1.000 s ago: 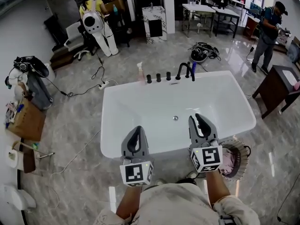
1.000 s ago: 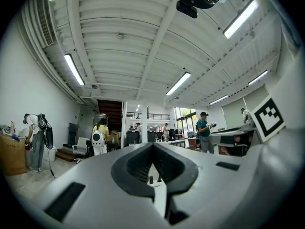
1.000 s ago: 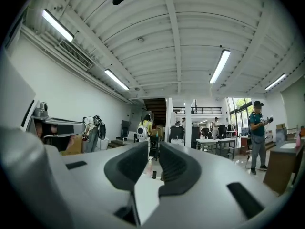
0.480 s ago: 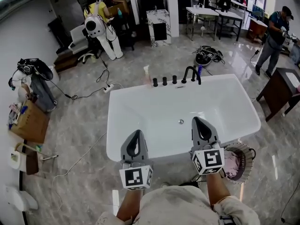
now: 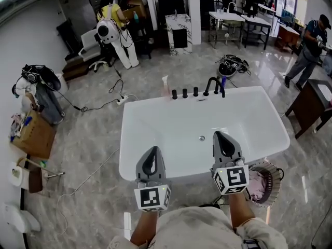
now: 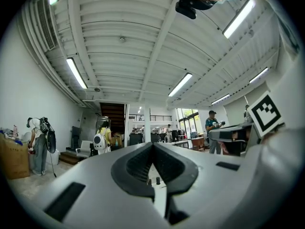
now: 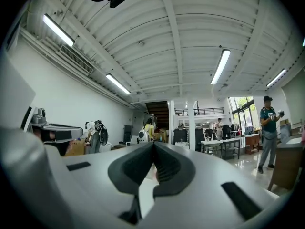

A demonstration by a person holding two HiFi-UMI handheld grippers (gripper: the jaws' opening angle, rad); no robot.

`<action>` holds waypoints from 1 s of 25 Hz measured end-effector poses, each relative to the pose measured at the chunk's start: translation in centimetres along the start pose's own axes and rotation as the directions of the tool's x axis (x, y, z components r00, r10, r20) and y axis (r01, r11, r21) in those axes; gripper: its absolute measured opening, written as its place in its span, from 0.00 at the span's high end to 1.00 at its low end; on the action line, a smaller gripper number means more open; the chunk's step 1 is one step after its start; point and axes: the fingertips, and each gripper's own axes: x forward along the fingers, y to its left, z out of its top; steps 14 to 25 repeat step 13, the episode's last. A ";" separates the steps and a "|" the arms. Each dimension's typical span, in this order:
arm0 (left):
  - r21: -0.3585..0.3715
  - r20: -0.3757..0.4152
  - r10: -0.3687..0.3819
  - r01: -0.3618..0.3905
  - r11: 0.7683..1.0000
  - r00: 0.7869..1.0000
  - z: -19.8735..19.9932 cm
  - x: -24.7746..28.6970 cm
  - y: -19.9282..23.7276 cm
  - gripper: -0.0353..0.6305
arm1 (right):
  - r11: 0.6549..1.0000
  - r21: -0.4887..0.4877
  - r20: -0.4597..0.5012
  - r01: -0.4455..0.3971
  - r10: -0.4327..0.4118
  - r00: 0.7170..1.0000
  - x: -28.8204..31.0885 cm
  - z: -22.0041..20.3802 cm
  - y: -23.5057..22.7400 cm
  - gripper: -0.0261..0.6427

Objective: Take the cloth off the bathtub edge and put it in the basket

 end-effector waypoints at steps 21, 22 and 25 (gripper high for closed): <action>-0.030 0.007 0.005 -0.005 1.000 1.000 -0.2 -0.9 1.3 0.94 | 1.000 -0.012 0.013 0.004 -0.003 1.000 -0.2 0.6 1.3 0.98; -0.030 0.007 0.005 -0.005 1.000 1.000 -0.2 -0.9 1.3 0.94 | 1.000 -0.012 0.013 0.004 -0.003 1.000 -0.2 0.6 1.3 0.98; -0.030 0.007 0.005 -0.005 1.000 1.000 -0.2 -0.9 1.3 0.94 | 1.000 -0.012 0.013 0.004 -0.003 1.000 -0.2 0.6 1.3 0.98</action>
